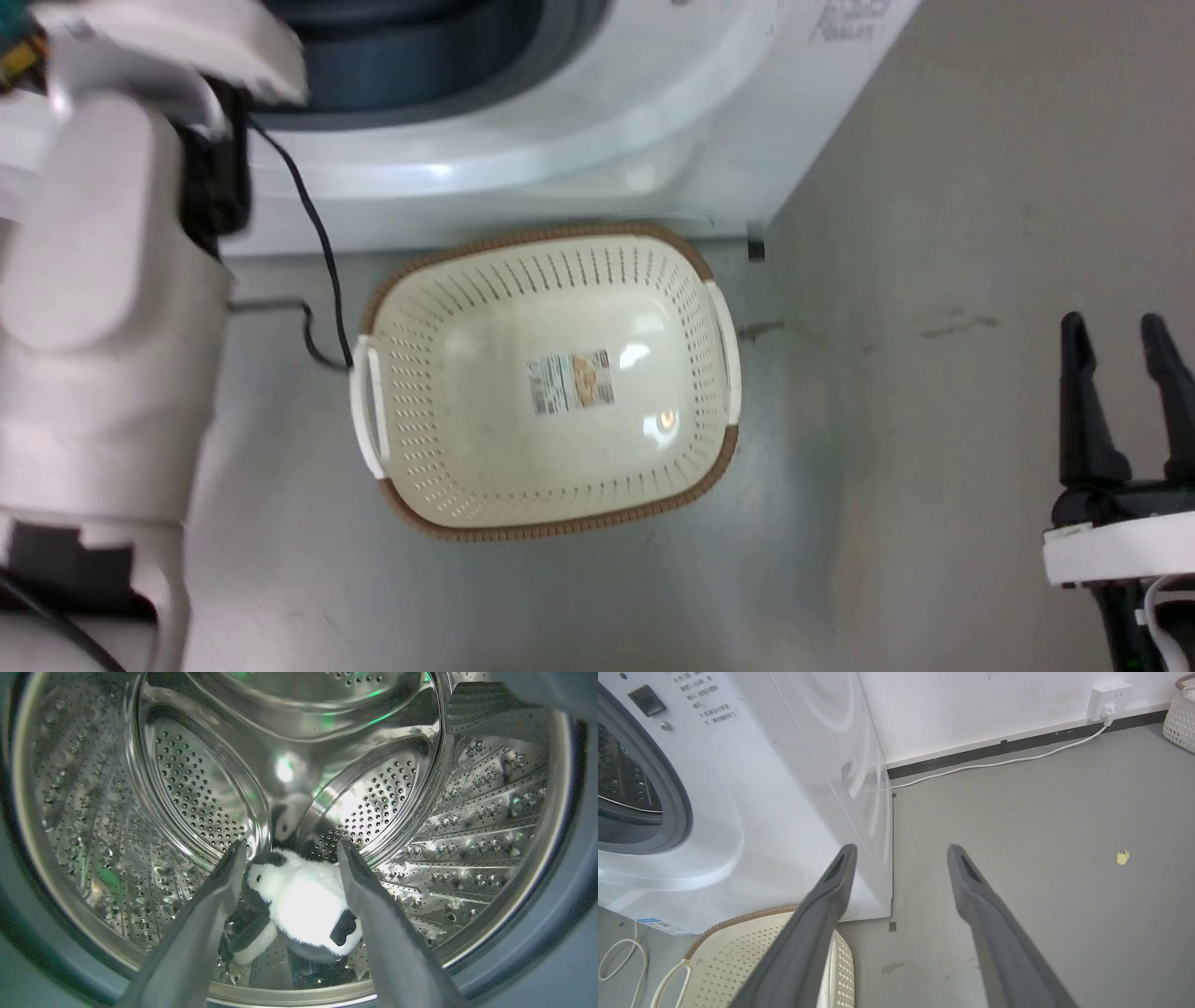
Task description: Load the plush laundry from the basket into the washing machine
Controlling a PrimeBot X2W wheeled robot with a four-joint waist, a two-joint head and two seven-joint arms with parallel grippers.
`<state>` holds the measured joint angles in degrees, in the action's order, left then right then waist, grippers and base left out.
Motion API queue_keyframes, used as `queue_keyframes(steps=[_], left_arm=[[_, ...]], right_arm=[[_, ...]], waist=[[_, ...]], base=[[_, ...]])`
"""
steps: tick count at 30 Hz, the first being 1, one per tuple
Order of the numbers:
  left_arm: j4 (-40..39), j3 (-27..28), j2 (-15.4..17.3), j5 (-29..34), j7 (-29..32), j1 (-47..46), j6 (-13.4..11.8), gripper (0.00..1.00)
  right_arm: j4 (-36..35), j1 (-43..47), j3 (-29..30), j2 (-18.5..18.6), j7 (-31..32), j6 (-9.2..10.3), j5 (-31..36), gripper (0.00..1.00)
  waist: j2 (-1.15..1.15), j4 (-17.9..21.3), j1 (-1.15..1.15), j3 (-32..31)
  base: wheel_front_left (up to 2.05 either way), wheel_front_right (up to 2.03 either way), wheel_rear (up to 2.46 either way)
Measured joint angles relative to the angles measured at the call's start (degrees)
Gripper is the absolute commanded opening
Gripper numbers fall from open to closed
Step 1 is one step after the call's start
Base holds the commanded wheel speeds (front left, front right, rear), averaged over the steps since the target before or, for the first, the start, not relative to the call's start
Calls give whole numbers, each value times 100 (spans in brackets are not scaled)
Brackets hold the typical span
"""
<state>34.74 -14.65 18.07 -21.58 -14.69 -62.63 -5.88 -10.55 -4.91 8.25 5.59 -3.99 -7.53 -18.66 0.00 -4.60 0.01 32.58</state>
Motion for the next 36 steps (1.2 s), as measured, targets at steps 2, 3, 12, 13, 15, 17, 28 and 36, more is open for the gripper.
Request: queue_keyframes(steps=[2,3,12,13,15,17,28,36], left_arm=[[-121,40,-74,78,0,277,-1,100],[-187,54,-110,96,1,419,-2,100],[-659,241,-330,281,1,1481,-24,100],[-684,252,-338,300,1,1586,-24,100],[-728,276,-398,341,1,1785,-24,100],[-767,296,-466,364,0,1972,-21,100],[-770,318,-660,483,1,2925,81,100],[-666,260,-678,493,1,3362,149,100]], right_arm=[[45,34,-31,-12,19,0,15,100],[67,58,-44,-23,20,0,23,100],[367,98,-185,-86,-20,0,235,100],[401,99,-201,-91,-34,0,281,100],[461,110,-224,-105,-63,0,369,100],[515,129,-253,-125,-78,0,434,100],[861,448,-353,-226,-193,0,934,100],[1136,565,-366,-246,-336,0,1070,100]], waist=[[0,-42,0,-168],[0,-60,0,-255],[0,-165,1,-986],[0,-171,1,-1065],[0,-183,1,-1222],[0,-194,1,-1377],[0,-229,1,-2287],[0,-250,0,-2879]], base=[[0,0,0],[0,0,0],[0,0,0],[0,0,0],[0,0,0],[0,0,0],[0,0,0],[0,0,0]])
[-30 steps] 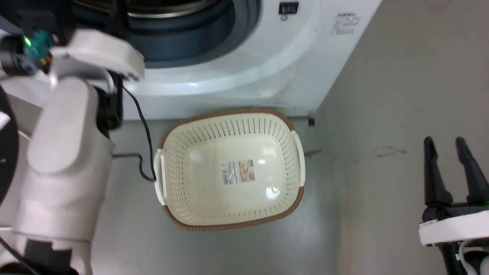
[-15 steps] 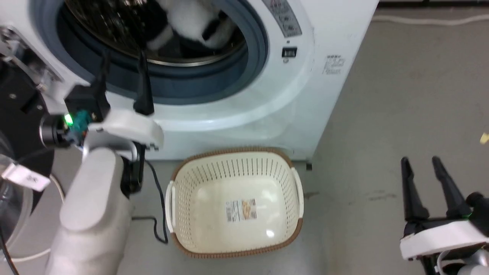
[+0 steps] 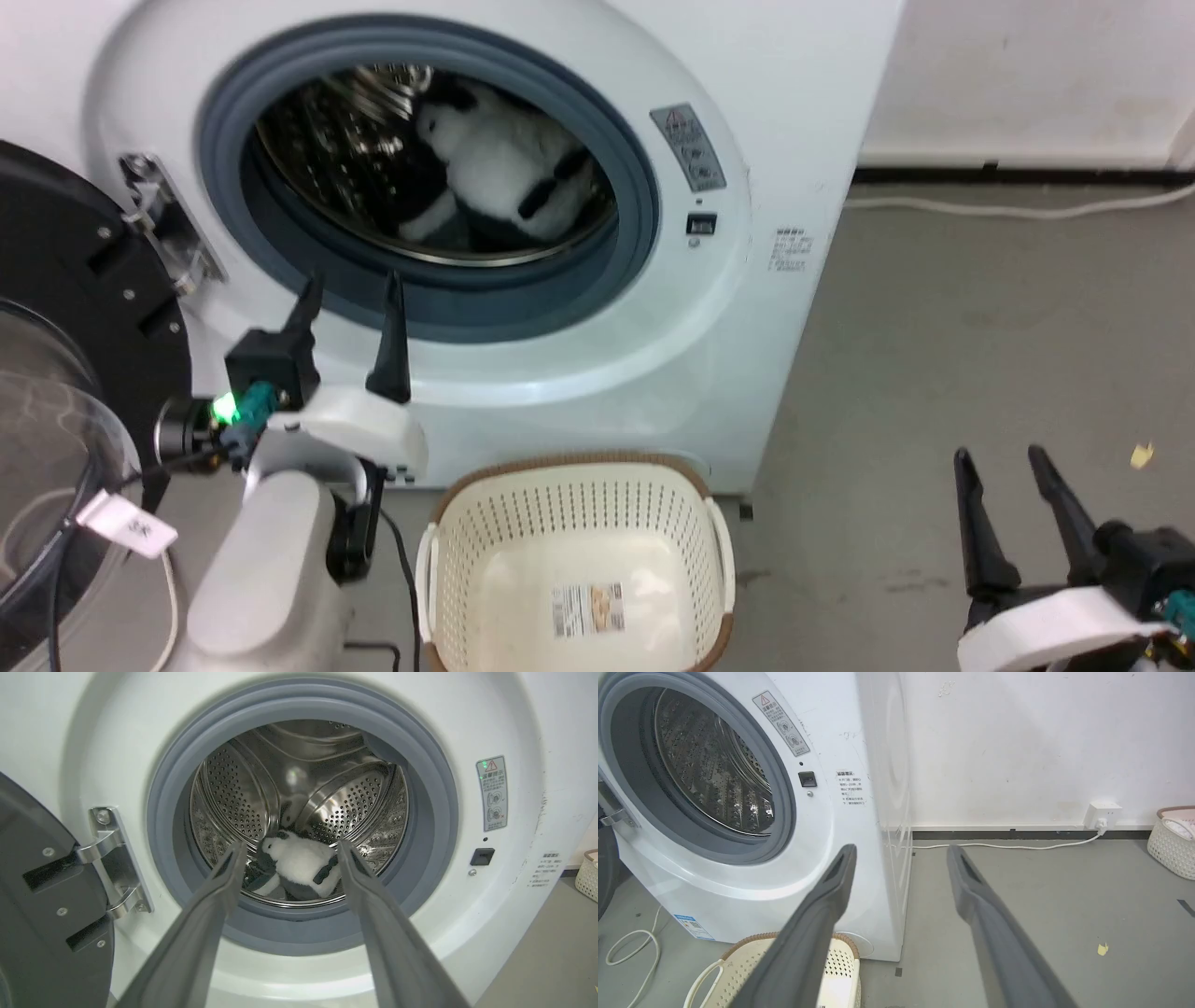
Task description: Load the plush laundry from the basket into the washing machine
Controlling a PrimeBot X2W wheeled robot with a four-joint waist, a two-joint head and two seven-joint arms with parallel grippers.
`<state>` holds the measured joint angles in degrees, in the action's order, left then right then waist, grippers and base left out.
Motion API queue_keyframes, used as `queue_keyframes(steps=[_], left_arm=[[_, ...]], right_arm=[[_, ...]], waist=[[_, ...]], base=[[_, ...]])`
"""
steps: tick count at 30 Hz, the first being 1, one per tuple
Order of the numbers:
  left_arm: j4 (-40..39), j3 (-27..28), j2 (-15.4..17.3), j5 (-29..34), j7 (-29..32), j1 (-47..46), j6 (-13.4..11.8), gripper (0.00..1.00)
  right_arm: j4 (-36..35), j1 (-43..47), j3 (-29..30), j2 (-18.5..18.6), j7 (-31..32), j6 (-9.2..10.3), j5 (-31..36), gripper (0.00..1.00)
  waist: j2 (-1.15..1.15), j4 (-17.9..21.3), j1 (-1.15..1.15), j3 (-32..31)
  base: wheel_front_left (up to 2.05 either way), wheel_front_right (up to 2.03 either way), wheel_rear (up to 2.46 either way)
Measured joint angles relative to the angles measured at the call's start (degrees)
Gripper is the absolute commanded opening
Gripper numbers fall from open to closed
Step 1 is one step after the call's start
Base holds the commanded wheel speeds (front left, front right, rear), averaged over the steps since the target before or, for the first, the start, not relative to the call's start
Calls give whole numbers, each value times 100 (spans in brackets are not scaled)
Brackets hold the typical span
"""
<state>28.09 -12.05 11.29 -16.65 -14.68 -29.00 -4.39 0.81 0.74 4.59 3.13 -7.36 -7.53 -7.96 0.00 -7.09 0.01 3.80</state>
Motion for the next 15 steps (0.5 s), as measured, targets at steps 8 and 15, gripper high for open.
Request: queue_keyframes(steps=[8,15], left_arm=[[16,-38,-60,-83,2,556,3,100],[-175,-104,-159,-160,2,1066,-24,100]], right_arm=[[208,168,-34,-4,-186,0,3,100],[302,265,-100,-7,-276,0,3,100]], waist=[[0,-22,0,-472],[0,8,-1,-611]], base=[[0,0,0],[0,0,0]])
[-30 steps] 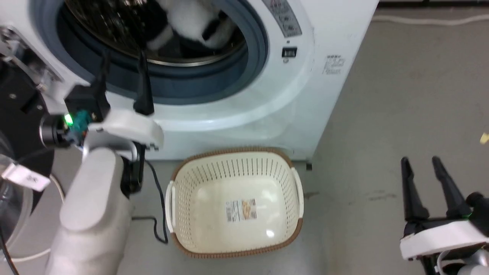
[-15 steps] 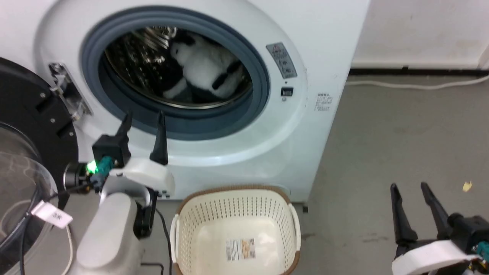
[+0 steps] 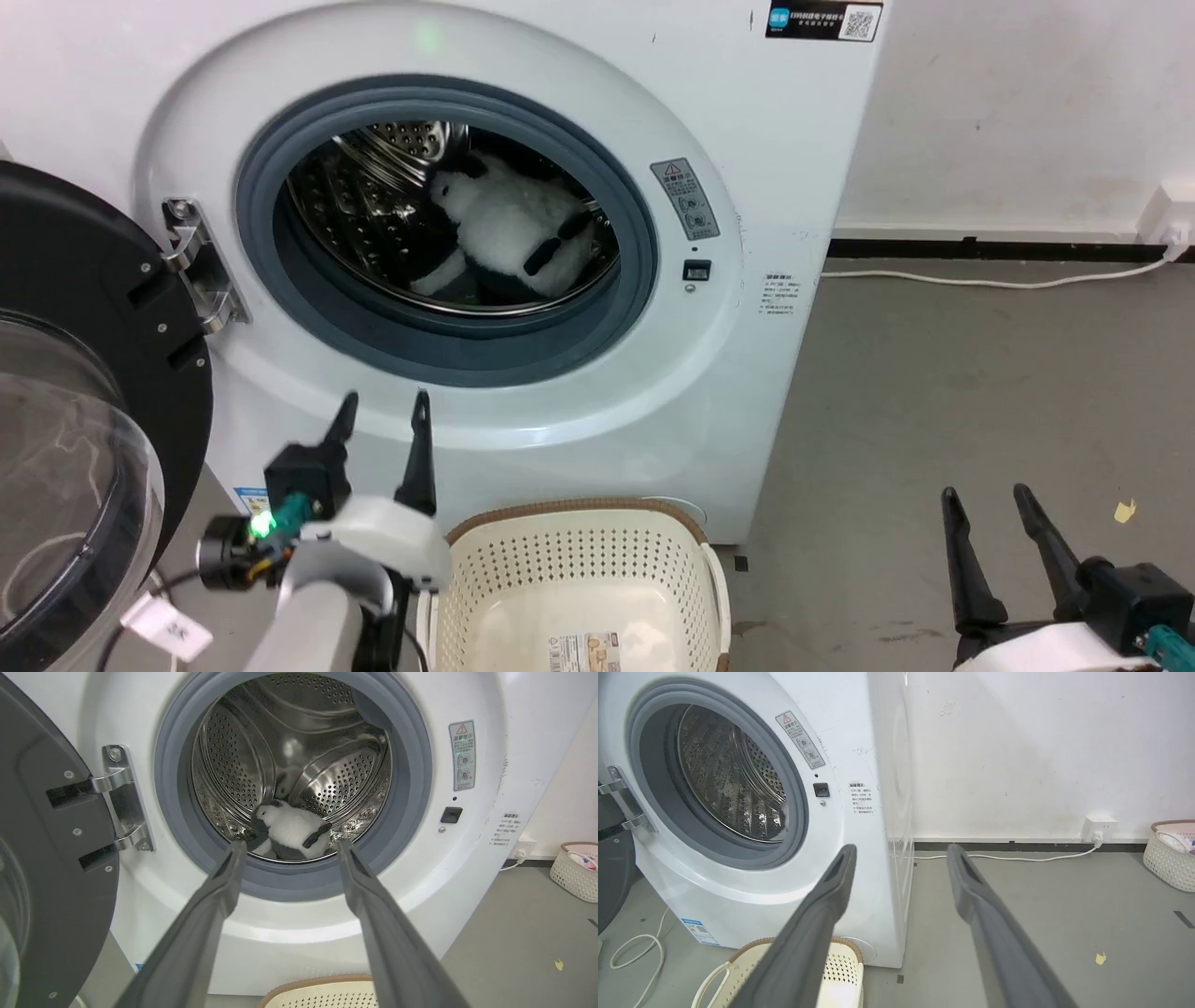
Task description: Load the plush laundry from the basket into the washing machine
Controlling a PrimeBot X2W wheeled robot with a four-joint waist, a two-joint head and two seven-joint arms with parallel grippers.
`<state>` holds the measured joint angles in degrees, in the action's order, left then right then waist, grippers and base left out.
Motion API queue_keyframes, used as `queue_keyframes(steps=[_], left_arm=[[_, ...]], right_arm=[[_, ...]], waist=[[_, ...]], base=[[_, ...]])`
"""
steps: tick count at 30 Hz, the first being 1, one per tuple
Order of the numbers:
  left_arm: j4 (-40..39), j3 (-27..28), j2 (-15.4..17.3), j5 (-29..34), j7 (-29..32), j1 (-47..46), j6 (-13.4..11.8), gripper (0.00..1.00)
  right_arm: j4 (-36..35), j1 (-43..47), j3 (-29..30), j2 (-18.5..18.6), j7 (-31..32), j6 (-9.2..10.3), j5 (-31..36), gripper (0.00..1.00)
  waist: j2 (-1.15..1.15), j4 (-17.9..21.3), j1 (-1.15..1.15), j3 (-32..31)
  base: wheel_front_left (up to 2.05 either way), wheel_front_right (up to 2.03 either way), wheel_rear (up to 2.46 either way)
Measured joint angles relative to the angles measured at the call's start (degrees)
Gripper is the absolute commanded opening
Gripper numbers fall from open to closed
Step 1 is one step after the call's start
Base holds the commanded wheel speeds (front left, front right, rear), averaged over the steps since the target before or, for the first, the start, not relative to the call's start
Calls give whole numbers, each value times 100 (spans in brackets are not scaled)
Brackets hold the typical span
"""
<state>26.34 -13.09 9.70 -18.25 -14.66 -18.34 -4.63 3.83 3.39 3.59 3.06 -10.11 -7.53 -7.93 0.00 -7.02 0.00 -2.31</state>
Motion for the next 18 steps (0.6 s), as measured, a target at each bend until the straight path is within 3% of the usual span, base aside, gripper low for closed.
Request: queue_keyframes(steps=[18], left_arm=[[-902,-145,35,-23,11,1060,-125,100]], right_arm=[[63,311,-113,-1,-21,0,-14,100]], waist=[[0,51,0,-133]], base=[[0,0,0]])
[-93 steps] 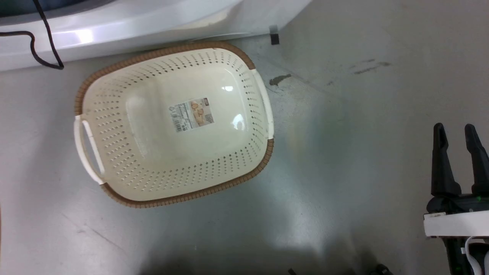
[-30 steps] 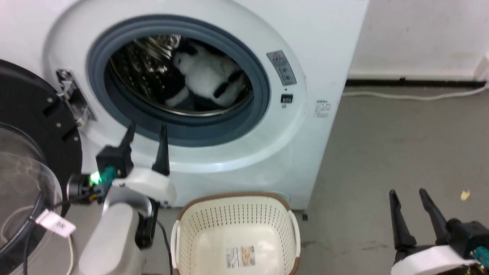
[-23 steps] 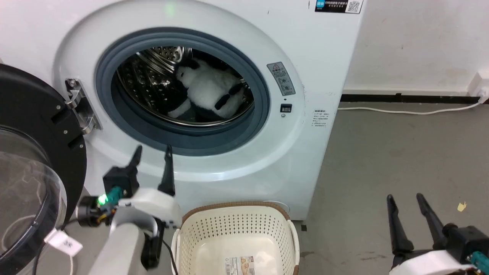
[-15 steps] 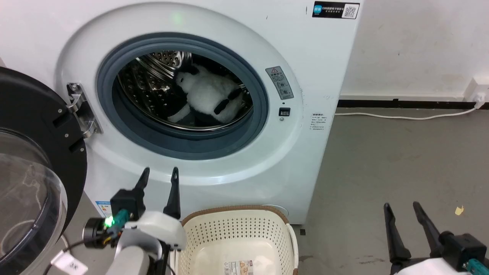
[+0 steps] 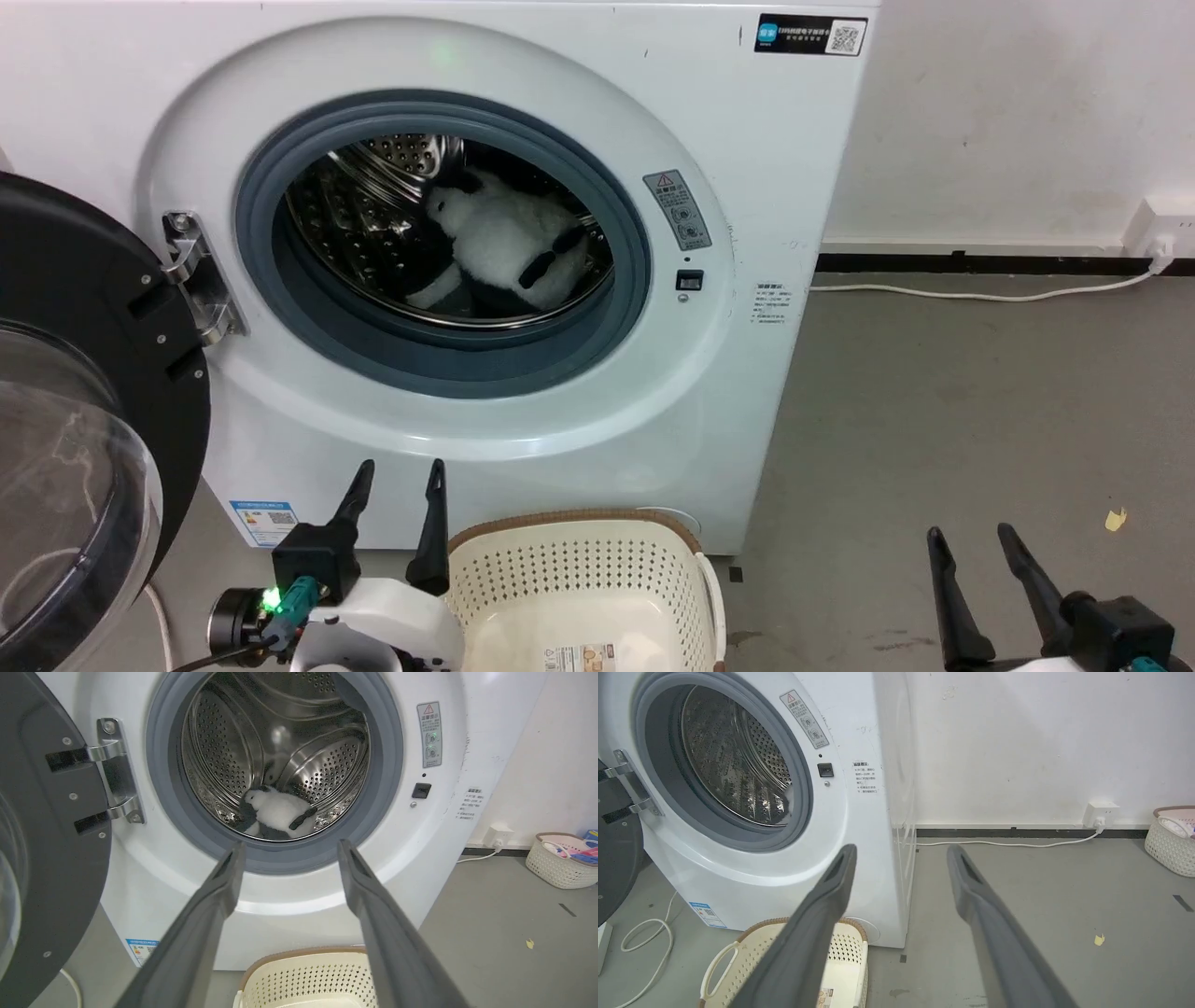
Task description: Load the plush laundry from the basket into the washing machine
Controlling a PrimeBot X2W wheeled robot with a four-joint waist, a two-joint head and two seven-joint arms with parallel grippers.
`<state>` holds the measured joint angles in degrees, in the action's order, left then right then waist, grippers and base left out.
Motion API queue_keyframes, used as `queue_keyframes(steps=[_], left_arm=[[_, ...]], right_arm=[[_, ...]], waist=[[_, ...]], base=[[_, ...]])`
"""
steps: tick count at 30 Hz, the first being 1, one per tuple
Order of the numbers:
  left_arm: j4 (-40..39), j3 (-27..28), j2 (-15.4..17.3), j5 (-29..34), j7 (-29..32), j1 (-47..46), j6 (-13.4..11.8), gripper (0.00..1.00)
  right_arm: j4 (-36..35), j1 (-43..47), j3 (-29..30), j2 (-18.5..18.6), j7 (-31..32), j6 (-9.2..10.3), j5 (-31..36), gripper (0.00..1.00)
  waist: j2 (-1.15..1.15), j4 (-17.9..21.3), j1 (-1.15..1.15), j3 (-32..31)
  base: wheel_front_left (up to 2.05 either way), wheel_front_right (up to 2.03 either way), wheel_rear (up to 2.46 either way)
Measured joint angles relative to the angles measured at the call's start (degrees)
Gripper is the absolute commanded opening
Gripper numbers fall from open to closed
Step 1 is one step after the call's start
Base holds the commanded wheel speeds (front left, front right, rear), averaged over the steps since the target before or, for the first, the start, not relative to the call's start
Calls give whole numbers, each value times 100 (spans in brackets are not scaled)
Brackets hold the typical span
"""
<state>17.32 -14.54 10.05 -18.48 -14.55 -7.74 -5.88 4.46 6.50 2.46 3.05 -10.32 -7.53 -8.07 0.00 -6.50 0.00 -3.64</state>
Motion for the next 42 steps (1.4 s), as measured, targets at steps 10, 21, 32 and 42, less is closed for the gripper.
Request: queue_keyframes(steps=[10,21,32,42], left_arm=[[-457,-10,12,-188,280,426,-98,100],[-800,-11,93,-179,553,547,-353,100],[-955,-8,101,-238,553,593,-403,100],[-947,-1,112,-244,544,623,-403,0]], right_arm=[[0,36,-109,0,-7,0,-8,100],[-26,126,-96,-1,20,0,-14,100],[-45,126,-93,-1,49,0,-15,100],[-43,124,-102,0,63,0,-49,0]], waist=[[0,62,0,11],[0,58,-1,19],[0,49,-1,33],[0,47,-1,46]], base=[[0,0,0],[0,0,0],[0,0,0],[0,0,0]])
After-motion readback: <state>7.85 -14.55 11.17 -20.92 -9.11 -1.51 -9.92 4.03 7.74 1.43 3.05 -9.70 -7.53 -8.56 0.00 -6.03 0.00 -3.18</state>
